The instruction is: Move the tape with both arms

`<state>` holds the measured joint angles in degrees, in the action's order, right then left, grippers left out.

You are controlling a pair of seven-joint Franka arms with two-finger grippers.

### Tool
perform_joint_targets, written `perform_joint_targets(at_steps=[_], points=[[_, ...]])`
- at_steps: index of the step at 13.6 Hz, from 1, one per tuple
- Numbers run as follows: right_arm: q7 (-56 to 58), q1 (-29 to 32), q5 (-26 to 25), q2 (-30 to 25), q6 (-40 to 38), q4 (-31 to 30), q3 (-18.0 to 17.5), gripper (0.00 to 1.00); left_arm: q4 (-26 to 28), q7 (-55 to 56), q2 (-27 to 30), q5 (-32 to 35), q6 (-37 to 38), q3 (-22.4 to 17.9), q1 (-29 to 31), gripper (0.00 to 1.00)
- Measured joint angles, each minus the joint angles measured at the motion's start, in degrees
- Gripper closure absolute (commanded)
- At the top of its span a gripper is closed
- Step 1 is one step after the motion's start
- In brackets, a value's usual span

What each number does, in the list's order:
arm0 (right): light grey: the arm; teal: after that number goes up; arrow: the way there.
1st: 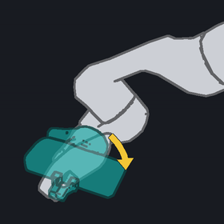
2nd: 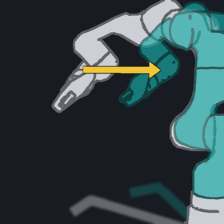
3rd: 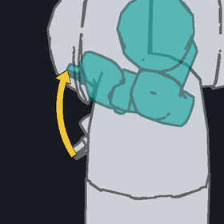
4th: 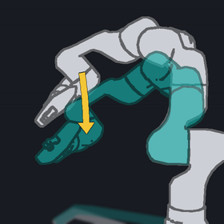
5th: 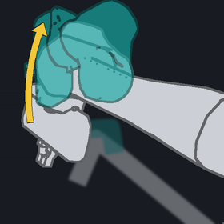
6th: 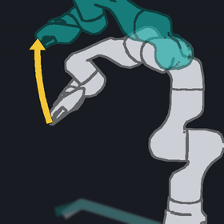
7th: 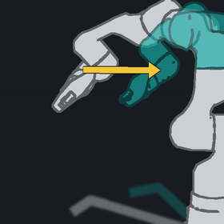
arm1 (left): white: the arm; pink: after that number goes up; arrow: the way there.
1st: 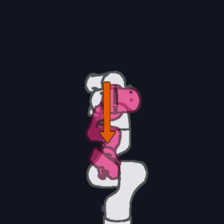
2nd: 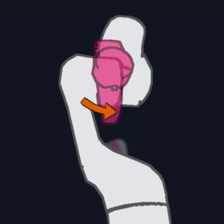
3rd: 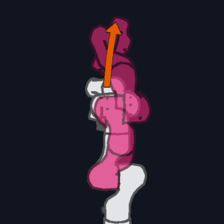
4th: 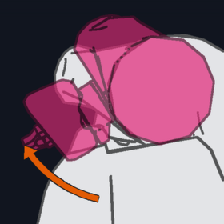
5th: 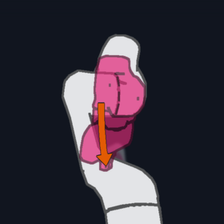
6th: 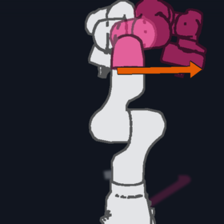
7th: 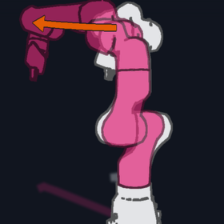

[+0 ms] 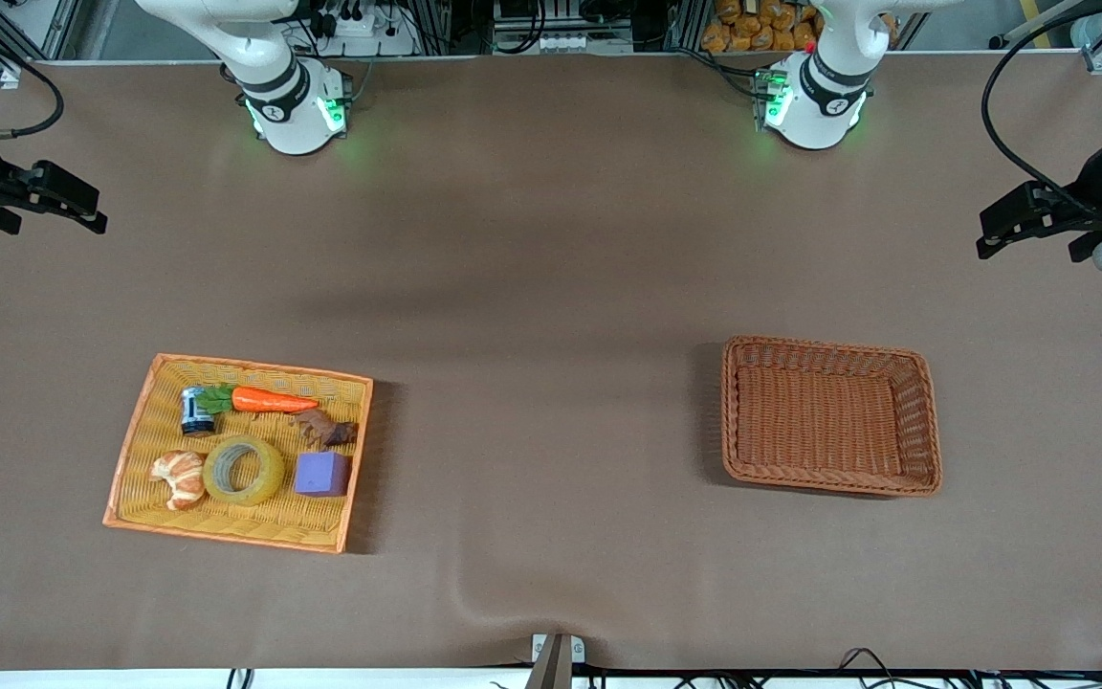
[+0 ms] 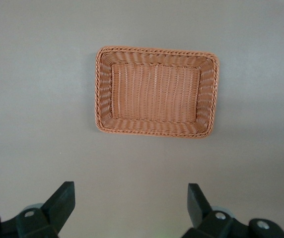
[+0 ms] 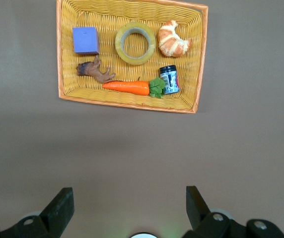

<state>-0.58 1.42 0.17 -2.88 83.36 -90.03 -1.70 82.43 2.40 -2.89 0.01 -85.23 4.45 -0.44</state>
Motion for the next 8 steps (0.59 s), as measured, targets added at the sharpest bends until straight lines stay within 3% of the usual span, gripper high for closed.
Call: perform_joint_targets(at_steps=[8], points=[[0.0,0.0,0.0,0.0,-1.66,-0.06,-0.01,0.0,-0.2,0.0,0.65,0.0,1.13,-0.32,0.33,0.0]])
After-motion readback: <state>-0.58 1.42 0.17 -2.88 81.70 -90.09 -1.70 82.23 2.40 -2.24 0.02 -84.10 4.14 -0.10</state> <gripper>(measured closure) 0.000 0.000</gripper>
